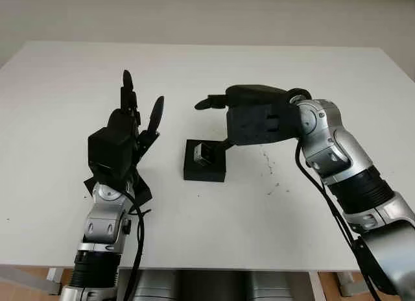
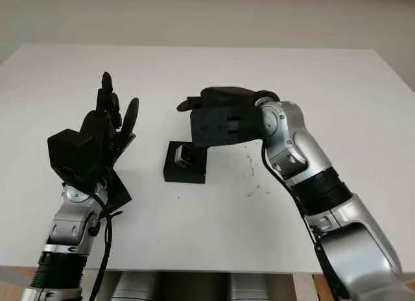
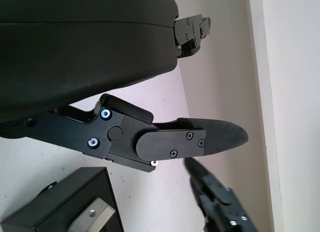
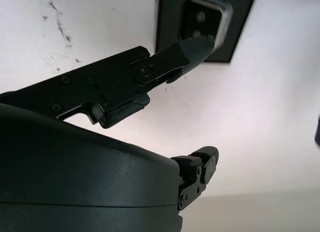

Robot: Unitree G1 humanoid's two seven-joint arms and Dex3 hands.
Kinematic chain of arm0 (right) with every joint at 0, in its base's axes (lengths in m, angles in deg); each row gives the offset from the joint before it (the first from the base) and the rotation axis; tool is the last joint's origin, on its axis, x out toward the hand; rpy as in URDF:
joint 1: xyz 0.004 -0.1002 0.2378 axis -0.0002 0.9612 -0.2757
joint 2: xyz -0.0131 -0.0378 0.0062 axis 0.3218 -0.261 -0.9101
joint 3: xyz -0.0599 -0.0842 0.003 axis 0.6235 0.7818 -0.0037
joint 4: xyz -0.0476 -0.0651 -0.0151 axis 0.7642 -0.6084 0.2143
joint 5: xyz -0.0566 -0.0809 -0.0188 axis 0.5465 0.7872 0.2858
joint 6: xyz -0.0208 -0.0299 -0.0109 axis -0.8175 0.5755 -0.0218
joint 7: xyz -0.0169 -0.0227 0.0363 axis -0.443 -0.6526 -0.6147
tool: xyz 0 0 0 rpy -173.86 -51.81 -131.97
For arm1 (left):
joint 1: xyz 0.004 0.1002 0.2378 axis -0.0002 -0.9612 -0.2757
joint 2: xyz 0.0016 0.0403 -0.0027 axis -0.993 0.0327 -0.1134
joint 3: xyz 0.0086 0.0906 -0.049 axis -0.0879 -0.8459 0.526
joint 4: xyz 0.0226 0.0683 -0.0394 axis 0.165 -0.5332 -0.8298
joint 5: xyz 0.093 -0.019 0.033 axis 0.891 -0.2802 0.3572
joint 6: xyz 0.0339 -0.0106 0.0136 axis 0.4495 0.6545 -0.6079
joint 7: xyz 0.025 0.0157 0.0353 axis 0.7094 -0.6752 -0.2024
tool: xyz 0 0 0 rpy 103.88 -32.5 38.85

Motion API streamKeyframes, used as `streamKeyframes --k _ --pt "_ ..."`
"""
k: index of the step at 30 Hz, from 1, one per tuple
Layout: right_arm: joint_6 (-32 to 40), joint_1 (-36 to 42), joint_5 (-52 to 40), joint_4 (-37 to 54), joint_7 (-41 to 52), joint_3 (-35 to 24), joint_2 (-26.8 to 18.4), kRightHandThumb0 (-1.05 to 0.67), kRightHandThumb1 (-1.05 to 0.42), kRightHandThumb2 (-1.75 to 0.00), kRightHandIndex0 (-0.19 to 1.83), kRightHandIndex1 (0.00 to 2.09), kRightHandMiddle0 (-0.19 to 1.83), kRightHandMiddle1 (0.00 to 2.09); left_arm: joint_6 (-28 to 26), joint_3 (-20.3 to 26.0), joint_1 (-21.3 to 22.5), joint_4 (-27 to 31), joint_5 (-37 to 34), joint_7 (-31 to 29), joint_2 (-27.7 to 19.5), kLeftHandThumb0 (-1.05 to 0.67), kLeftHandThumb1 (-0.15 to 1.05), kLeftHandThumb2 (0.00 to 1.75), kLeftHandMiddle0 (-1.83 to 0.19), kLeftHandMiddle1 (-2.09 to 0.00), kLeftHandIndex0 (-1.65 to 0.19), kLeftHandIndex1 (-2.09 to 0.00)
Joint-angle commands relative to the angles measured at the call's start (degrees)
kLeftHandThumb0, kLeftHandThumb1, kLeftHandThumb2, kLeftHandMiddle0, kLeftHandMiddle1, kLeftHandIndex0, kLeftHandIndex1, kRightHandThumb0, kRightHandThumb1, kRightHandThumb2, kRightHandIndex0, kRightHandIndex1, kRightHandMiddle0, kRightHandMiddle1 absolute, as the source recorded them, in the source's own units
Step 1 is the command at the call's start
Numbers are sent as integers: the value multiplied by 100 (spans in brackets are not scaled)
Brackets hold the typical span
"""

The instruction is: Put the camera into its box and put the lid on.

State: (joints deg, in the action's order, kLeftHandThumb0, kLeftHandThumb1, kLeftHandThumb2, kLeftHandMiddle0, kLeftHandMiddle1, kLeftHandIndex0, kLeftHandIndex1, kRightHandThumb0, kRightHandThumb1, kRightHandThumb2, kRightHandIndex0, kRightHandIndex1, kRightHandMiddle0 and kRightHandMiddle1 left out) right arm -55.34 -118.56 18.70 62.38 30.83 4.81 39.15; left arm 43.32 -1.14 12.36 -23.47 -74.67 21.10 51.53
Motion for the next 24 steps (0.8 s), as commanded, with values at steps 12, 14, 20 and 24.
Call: streamKeyframes --k 12,14,20,24 --pt "-760 1774 -1044 863 -1346 -1076 54 -62 -91 -4 30 8 10 101 117 253 22 -45 -287 -302 -188 -76 105 45 19 0 19 0" --pt "-939 2054 -1141 840 -1568 -1149 129 -61 -89 -5 31 8 10 126 142 276 47 -83 -340 -353 -207 -75 105 44 19 0 19 0" --pt "-1209 2590 -1078 769 -2142 -1058 357 -68 -90 -5 32 7 0 150 121 255 42 -81 -252 -329 -269 -75 105 46 19 0 19 0" --pt "-1298 2888 -1001 761 -2469 -979 541 -67 -88 -5 32 7 20 84 53 243 -16 -10 -247 -345 -266 -76 105 46 19 0 19 0"
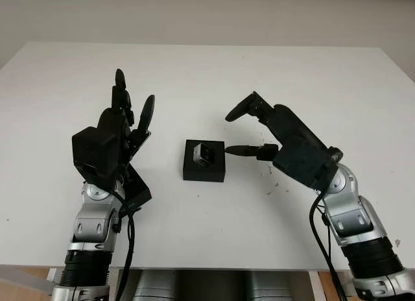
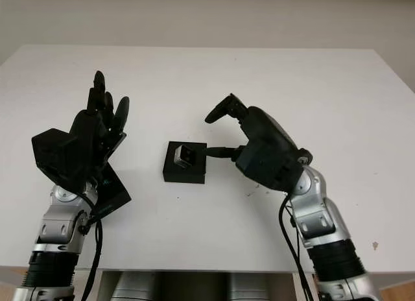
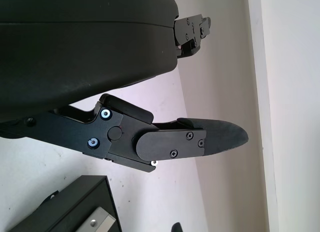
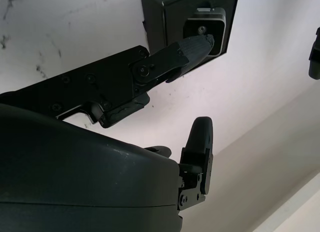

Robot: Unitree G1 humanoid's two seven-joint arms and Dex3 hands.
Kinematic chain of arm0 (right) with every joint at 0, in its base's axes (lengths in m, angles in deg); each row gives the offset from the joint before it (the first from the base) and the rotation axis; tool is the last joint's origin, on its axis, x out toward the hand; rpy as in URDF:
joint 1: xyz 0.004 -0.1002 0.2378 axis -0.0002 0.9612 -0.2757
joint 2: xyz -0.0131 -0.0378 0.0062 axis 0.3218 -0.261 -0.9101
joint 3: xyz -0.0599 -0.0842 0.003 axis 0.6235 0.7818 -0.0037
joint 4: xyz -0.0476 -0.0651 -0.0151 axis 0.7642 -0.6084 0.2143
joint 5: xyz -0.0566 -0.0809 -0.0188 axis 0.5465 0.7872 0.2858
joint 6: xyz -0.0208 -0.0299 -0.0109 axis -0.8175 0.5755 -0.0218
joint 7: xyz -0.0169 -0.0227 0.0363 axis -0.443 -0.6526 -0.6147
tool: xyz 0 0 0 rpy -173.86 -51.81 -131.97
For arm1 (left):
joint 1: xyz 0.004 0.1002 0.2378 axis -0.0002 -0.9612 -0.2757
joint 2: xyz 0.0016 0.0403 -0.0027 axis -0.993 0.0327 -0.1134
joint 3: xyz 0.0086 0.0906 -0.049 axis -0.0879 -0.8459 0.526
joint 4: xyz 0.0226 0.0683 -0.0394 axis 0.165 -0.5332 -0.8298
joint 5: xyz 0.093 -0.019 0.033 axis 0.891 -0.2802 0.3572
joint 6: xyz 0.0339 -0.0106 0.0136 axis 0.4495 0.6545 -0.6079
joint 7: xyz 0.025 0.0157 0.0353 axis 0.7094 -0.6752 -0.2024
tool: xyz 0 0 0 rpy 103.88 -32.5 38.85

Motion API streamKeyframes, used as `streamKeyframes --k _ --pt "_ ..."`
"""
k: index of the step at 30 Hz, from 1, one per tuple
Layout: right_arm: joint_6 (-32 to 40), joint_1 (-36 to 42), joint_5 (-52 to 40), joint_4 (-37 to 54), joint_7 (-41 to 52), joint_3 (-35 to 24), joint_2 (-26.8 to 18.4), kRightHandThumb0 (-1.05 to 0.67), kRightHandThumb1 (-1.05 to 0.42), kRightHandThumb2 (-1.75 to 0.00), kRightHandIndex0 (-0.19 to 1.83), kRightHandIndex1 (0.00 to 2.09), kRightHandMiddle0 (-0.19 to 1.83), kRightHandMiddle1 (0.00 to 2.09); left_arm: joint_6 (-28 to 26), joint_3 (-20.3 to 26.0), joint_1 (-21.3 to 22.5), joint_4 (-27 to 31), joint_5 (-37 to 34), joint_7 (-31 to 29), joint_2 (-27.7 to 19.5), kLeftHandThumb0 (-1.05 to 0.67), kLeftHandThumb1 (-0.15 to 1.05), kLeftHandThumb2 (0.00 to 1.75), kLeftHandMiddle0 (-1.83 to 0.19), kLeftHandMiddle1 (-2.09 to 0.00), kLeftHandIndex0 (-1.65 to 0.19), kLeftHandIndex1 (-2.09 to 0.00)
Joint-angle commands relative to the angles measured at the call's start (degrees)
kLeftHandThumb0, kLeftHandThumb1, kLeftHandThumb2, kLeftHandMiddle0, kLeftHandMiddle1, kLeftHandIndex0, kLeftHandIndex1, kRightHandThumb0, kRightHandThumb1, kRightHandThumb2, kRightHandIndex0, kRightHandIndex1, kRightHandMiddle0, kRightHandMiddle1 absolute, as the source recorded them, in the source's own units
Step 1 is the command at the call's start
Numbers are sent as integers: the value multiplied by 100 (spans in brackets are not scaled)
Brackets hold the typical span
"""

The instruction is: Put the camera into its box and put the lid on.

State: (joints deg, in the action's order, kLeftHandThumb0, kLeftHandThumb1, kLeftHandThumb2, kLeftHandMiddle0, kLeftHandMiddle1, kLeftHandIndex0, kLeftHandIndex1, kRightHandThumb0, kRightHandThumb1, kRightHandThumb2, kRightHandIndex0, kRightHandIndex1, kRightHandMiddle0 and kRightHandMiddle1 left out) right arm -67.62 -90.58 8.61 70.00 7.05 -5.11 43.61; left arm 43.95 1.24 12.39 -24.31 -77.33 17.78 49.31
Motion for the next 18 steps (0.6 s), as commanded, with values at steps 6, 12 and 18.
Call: streamKeyframes --k 6,12,18 --pt "-192 312 279 -150 -741 180 419 -68 -88 -5 36 8 30 76 -1 7 -57 52 1 -77 -67 -75 105 46 19 0 19 0" --pt "-447 243 693 -541 -1442 431 671 -67 -87 -6 37 8 24 99 -27 15 -105 79 21 -113 -100 -75 105 45 19 0 19 0" --pt "-660 119 739 -834 -1627 530 794 -66 -87 -5 37 7 25 105 -70 40 -124 104 34 -87 -115 -76 105 45 19 0 19 0"
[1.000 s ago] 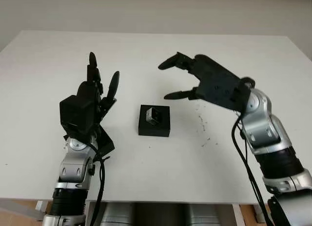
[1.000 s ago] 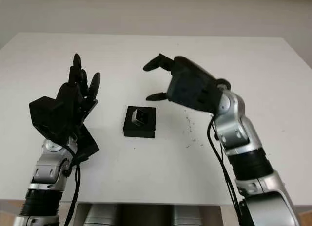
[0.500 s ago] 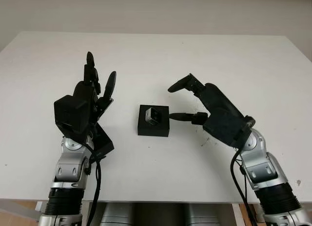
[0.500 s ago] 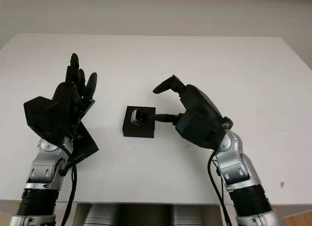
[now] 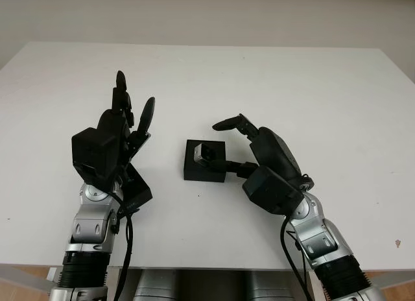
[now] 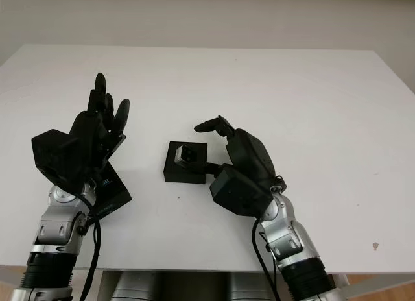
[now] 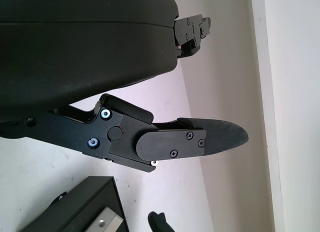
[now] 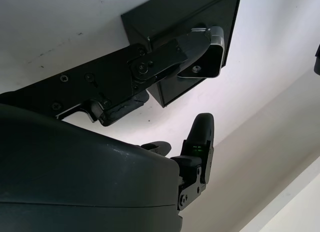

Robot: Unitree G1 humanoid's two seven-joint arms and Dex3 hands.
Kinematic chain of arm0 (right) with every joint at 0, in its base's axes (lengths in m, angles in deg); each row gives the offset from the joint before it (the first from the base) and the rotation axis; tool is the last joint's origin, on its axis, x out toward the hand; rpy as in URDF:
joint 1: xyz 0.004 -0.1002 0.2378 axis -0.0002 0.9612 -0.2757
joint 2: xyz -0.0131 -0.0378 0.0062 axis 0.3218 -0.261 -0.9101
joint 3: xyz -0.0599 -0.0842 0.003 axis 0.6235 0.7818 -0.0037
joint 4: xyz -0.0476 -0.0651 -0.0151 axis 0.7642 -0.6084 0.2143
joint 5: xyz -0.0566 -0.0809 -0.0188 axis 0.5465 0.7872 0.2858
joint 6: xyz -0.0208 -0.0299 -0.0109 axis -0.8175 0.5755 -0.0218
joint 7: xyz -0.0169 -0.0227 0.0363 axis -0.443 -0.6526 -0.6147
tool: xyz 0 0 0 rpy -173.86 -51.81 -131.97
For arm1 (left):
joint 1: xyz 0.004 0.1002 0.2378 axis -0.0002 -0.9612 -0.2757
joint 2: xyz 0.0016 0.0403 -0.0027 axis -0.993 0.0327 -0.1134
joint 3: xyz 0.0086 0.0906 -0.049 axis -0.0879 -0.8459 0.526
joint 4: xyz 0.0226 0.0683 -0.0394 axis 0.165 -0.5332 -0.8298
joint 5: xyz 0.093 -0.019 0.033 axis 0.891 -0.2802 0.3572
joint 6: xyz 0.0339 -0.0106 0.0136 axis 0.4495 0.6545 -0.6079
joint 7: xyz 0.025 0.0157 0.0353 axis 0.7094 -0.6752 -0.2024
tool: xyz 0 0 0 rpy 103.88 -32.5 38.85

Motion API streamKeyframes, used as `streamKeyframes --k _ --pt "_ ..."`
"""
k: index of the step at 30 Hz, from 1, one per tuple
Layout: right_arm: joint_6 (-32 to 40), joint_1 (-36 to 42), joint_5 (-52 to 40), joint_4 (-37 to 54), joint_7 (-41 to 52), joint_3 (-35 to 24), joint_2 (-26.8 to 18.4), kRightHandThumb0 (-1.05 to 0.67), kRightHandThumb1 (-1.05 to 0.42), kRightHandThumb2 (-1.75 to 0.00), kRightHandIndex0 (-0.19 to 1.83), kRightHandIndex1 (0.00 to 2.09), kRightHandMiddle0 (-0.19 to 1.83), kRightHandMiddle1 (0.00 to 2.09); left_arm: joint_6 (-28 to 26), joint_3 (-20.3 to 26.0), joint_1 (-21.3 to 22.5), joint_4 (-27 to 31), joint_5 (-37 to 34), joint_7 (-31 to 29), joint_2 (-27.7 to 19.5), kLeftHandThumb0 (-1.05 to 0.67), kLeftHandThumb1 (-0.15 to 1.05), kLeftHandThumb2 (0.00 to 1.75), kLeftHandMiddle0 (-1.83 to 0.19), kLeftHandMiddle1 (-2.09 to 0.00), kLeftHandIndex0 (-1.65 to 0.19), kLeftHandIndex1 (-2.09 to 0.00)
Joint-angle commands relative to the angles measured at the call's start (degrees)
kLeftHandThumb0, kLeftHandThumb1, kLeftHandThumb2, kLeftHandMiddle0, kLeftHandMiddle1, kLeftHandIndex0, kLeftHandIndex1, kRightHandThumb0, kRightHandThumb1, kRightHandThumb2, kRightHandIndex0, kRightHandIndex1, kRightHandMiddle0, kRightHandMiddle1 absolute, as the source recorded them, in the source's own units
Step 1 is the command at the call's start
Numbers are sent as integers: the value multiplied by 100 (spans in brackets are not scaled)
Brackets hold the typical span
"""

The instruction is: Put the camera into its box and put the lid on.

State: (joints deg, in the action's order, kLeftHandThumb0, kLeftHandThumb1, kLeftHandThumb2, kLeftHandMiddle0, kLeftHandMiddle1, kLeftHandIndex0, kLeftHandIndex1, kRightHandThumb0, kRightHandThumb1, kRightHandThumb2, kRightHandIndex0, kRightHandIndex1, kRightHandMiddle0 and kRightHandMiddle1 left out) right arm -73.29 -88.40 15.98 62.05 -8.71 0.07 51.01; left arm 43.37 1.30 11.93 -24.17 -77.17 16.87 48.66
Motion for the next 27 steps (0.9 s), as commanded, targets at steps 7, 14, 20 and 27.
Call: streamKeyframes --k 7,14,20,27 --pt "-247 -117 70 -166 -162 75 80 -65 -86 -5 40 8 27 110 -31 21 -88 103 18 -12 -69 -76 105 45 19 0 19 0" --pt "-255 -116 116 -188 -162 80 100 -65 -85 -5 40 8 28 111 -66 34 -89 126 -9 -22 -56 -76 105 45 19 0 19 0" --pt "-218 -117 146 -203 -149 94 106 -65 -85 -5 41 8 31 112 -119 34 -92 148 -36 -29 -69 -77 105 44 19 0 19 0" --pt "-157 -110 220 -283 -176 152 115 -63 -84 -5 41 8 34 111 -82 15 -94 133 20 -31 -94 -77 105 46 19 0 19 0"
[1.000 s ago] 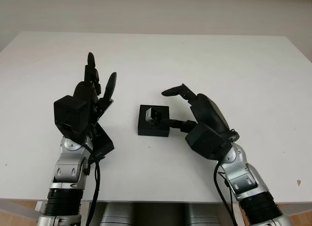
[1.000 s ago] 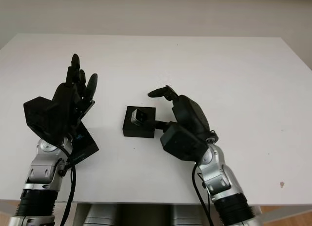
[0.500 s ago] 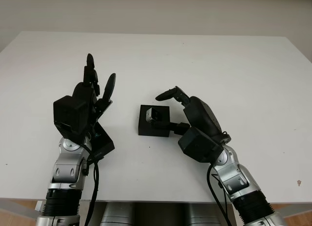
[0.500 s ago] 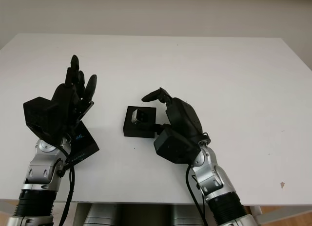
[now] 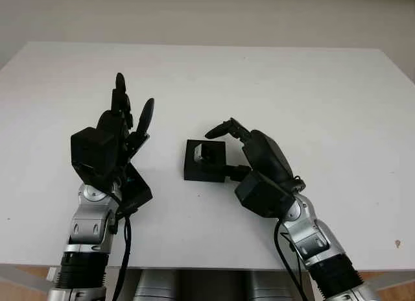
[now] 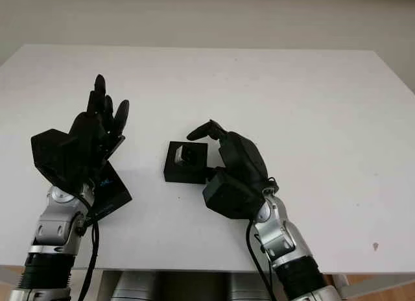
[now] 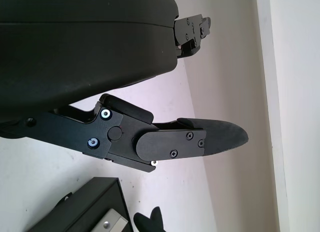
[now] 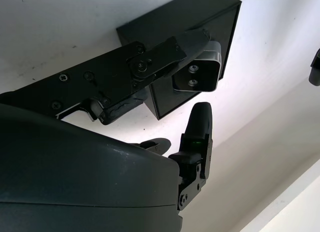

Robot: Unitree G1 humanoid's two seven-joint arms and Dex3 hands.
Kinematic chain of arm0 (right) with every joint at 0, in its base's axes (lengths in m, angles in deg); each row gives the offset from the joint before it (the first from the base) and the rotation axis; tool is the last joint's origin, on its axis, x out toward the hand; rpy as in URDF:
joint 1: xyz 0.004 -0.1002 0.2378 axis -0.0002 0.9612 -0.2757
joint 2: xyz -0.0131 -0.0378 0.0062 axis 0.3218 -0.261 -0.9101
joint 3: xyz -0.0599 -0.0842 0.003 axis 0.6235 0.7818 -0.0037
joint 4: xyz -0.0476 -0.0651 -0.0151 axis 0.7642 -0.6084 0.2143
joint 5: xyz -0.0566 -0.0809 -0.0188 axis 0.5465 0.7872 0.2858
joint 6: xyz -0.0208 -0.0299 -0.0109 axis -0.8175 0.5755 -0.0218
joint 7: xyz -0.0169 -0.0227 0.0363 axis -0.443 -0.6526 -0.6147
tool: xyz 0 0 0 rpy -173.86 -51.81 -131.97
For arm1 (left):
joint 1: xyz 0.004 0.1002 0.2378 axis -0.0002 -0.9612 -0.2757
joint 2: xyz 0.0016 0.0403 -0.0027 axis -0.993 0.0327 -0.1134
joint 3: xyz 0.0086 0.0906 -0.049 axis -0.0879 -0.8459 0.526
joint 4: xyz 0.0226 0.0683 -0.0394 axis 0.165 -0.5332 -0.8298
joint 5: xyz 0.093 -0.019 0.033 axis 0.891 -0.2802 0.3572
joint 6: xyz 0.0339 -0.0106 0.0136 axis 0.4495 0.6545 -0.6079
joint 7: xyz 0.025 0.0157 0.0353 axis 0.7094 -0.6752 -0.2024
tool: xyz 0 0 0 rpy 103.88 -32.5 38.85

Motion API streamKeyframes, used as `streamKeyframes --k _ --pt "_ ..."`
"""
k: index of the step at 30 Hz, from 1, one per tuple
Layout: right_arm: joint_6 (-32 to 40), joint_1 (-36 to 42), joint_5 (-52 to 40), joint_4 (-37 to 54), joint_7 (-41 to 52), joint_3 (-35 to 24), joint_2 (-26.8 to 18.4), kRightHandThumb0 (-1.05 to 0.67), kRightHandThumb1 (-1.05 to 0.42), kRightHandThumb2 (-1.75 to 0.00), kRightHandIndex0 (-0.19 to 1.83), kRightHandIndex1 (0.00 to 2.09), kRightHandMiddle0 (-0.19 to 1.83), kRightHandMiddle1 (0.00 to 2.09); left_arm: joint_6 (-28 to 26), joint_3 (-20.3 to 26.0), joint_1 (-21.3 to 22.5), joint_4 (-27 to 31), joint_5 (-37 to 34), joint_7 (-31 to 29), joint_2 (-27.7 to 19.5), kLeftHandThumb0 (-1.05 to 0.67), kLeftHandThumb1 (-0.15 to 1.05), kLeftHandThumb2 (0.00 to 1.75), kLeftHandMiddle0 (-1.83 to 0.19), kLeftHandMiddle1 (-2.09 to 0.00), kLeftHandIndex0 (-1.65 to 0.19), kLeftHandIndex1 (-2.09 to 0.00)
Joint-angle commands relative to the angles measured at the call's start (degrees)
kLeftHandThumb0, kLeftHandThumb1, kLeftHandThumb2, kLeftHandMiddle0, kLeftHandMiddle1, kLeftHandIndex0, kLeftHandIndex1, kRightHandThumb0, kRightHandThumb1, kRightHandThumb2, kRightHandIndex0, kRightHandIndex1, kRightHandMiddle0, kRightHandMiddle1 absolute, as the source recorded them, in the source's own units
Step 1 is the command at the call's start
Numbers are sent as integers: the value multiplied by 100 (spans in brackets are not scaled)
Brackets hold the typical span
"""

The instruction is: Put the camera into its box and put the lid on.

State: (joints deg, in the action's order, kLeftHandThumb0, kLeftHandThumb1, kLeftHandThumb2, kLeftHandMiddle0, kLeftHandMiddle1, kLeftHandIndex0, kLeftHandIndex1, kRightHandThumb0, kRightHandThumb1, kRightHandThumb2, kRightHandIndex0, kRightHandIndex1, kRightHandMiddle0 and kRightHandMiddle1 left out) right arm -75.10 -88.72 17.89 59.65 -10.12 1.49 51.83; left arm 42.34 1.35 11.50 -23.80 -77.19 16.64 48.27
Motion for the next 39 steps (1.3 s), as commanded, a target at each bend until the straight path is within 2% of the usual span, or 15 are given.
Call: streamKeyframes --k 1,23,27,31,39 --pt "38 -74 45 -52 -42 21 36 -63 -85 -5 41 8 35 111 22 9 -50 96 27 -8 -54 -77 105 46 19 0 19 0" --pt "-36 -462 526 -830 -593 355 151 -57 -88 -6 46 10 41 112 18 29 -49 128 -35 2 -34 -76 105 43 19 0 19 0" --pt "-80 -513 571 -960 -738 402 161 -45 -91 -6 50 11 48 125 -11 19 -63 158 24 38 -43 -77 105 43 19 0 19 0" --pt "-161 -533 613 -1027 -803 453 98 -42 -93 -5 51 13 47 142 -13 35 -71 158 3 31 -21 -77 105 43 19 0 19 0" --pt "-281 -493 512 -966 -679 414 16 -39 -92 -5 51 12 43 153 38 9 -65 121 52 39 -33 -77 105 44 19 0 19 0"
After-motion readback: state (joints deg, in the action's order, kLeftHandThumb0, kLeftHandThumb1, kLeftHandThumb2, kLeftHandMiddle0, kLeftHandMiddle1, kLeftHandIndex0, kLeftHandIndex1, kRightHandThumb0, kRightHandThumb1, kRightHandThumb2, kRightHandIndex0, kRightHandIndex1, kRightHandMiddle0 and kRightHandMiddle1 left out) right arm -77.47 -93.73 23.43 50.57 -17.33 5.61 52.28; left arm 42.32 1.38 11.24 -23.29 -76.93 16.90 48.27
